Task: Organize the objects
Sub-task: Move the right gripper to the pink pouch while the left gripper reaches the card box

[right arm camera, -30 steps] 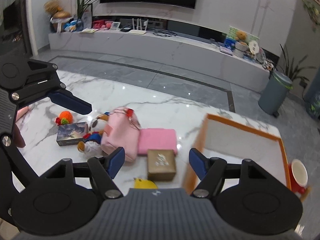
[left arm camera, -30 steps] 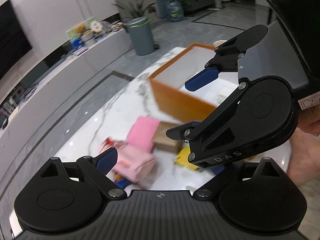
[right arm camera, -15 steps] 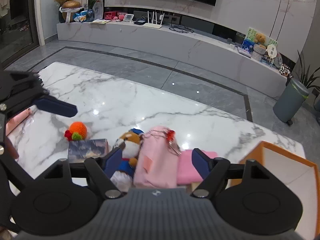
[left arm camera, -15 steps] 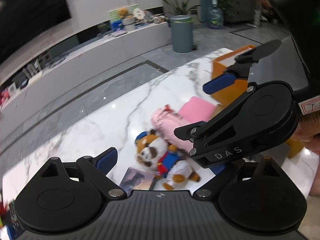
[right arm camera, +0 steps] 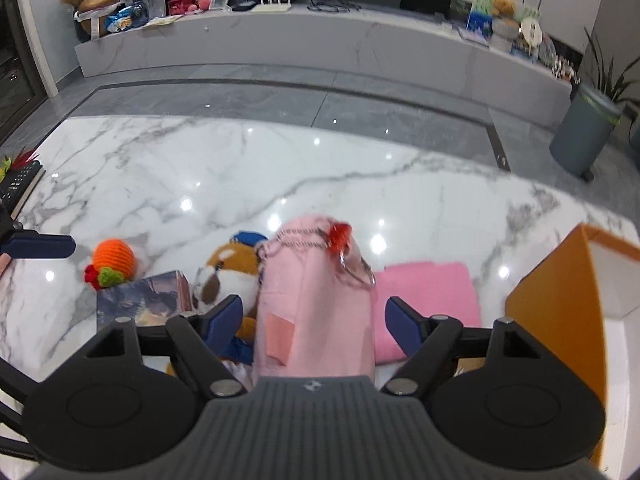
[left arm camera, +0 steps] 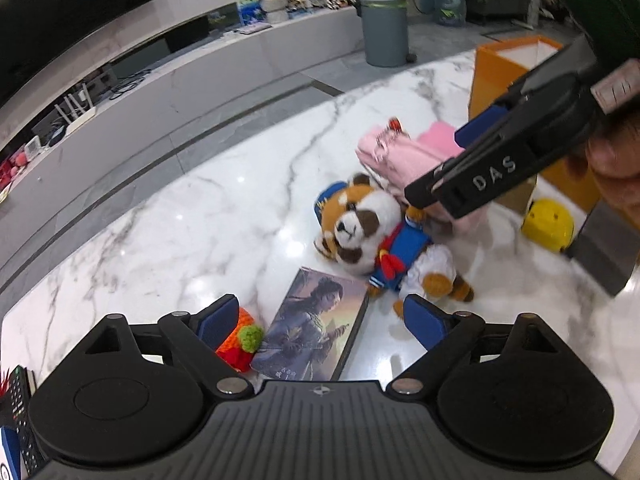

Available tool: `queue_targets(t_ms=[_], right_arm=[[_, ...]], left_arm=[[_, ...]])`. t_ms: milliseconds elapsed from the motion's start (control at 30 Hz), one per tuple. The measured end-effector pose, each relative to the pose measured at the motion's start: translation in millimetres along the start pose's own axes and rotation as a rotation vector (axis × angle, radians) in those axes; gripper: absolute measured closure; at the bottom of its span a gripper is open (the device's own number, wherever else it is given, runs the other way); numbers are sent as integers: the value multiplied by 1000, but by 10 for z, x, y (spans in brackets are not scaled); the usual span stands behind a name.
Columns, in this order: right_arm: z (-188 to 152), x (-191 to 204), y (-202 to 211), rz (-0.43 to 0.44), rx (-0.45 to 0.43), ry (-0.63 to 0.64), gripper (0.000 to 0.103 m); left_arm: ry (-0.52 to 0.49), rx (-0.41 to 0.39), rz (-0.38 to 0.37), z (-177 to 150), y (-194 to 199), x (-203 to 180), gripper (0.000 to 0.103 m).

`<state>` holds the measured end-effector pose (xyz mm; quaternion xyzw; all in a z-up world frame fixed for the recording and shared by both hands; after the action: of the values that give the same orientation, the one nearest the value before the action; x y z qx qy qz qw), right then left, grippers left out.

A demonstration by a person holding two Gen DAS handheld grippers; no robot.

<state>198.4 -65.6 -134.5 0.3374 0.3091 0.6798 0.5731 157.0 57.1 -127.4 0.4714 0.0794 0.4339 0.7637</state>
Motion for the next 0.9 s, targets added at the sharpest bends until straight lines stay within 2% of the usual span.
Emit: queue_targets(t_ms=[133, 267, 400, 667, 767, 900], right_arm=[[-31, -56, -76, 2, 6, -7, 25], [-17, -85, -97, 18, 18, -23, 25], [-14, -65, -104, 19, 37, -5, 24], [-42, -135, -142, 38, 71, -25, 23], [-64, -169, -151, 58, 94, -35, 23], [-119, -201, -185, 64, 145, -15, 23]], left_arm=[[-21, 13, -5, -53, -132, -1, 0], [-80, -11, -18, -60, -178, -19, 0], [-108, 9, 11, -80, -272, 14, 0], [-141, 41, -37, -170, -407, -24, 0], [-108, 33, -38, -182, -455, 33, 0], [-52, 43, -85, -203, -524, 57, 0]])
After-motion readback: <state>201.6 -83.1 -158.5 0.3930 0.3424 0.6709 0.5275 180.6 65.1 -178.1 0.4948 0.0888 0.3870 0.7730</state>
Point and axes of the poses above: each gripper's, at about its wrist camera, not at the fingertips, and y roughly against the way its jaws point, x to its left, z to its top, the point moved 8 cm from there along -y, roughly the way its jaws point, and after that the axes turned 11 degrees about -y, right-handed, at the moved point
